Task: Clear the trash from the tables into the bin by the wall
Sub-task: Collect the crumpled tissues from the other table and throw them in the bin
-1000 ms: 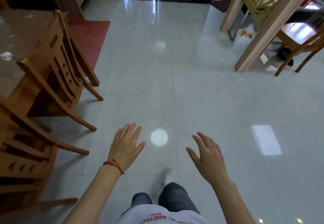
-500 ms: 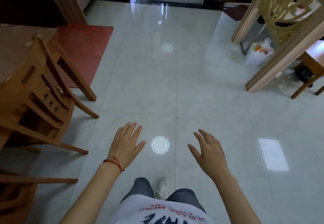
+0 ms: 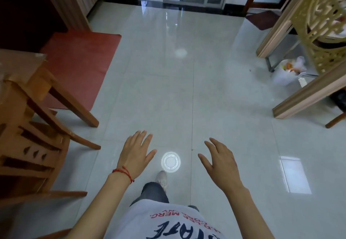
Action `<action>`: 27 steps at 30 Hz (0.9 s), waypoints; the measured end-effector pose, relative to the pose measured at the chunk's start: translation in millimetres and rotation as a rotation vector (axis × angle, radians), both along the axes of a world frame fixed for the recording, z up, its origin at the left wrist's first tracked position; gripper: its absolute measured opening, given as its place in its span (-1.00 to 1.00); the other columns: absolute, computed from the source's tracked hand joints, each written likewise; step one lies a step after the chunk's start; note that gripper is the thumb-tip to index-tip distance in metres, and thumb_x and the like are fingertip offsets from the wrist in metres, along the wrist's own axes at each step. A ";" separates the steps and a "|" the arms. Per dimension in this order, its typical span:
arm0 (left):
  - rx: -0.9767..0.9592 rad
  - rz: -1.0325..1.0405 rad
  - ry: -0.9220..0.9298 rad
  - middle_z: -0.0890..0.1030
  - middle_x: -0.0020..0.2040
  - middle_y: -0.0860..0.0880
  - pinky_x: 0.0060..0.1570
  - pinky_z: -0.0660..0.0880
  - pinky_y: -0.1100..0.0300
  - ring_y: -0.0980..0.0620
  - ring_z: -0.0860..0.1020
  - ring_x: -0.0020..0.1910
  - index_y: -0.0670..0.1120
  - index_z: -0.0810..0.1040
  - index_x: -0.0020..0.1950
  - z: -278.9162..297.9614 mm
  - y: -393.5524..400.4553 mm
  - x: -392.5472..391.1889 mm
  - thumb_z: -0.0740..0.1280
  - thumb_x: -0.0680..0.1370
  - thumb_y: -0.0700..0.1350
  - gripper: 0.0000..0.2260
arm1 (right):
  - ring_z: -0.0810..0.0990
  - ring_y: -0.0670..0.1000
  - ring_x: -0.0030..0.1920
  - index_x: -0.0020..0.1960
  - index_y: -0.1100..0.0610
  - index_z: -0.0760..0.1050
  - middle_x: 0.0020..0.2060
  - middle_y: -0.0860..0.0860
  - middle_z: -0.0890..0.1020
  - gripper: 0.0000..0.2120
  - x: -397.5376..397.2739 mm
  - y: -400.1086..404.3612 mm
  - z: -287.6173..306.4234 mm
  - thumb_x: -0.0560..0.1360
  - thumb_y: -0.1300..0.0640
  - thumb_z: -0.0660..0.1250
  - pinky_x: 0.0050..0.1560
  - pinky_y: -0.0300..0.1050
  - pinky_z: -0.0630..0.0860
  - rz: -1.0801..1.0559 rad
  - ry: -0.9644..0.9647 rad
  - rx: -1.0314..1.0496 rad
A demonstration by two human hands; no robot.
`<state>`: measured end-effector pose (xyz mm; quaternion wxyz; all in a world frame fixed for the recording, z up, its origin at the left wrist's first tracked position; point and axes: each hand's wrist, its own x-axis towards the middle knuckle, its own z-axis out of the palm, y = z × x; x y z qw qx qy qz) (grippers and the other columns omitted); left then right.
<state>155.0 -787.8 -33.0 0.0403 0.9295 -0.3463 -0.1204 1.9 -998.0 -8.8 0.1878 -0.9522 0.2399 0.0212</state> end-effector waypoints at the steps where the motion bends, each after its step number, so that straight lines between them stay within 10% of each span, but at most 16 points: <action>1: -0.008 0.000 0.001 0.63 0.09 -0.18 0.00 0.53 -0.07 -0.17 0.61 0.07 -0.17 0.57 0.14 0.6 -5.4 14.3 -0.23 0.58 0.18 -0.33 | 0.47 0.15 0.27 0.27 0.16 0.45 0.28 0.12 0.49 -0.38 16.2 -5.1 1.4 0.47 -0.23 -0.02 0.24 0.07 0.39 -0.001 -0.001 0.007; 8: -0.015 0.050 -0.012 0.61 0.11 -0.21 0.02 0.52 -0.13 -0.20 0.59 0.09 -0.19 0.55 0.16 4.2 -30.6 90.4 -0.21 0.58 0.18 -0.34 | 0.37 0.13 0.35 0.34 0.16 0.37 0.36 0.11 0.40 -0.54 104.1 -38.2 5.3 0.53 -0.06 0.22 0.33 0.02 0.27 0.054 0.005 0.025; 13: -0.010 0.155 0.001 0.62 0.11 -0.22 0.02 0.51 -0.13 -0.22 0.59 0.09 -0.21 0.55 0.16 7.1 -45.7 125.1 0.12 0.50 0.11 -0.53 | 0.46 0.16 0.28 0.29 0.17 0.43 0.30 0.13 0.48 -0.53 157.8 -62.1 4.0 0.50 -0.10 0.20 0.25 0.07 0.37 0.108 -0.025 0.002; 18: 0.022 0.295 -0.001 0.62 0.12 -0.18 0.03 0.52 -0.10 -0.18 0.59 0.11 -0.17 0.55 0.18 10.6 -55.6 159.6 -0.18 0.58 0.17 -0.38 | 0.36 0.12 0.35 0.34 0.14 0.37 0.36 0.10 0.40 -0.54 221.4 -88.9 5.1 0.53 -0.06 0.22 0.33 0.02 0.27 0.264 -0.009 0.012; 27: 0.005 0.674 -0.030 0.63 0.10 -0.19 0.02 0.53 -0.11 -0.19 0.59 0.10 -0.18 0.58 0.14 20.7 -56.9 183.2 0.10 0.45 0.13 -0.50 | 0.55 0.19 0.17 0.20 0.17 0.49 0.21 0.14 0.55 -0.47 344.7 -106.4 19.0 0.48 -0.17 0.05 0.13 0.10 0.47 0.646 -0.054 -0.031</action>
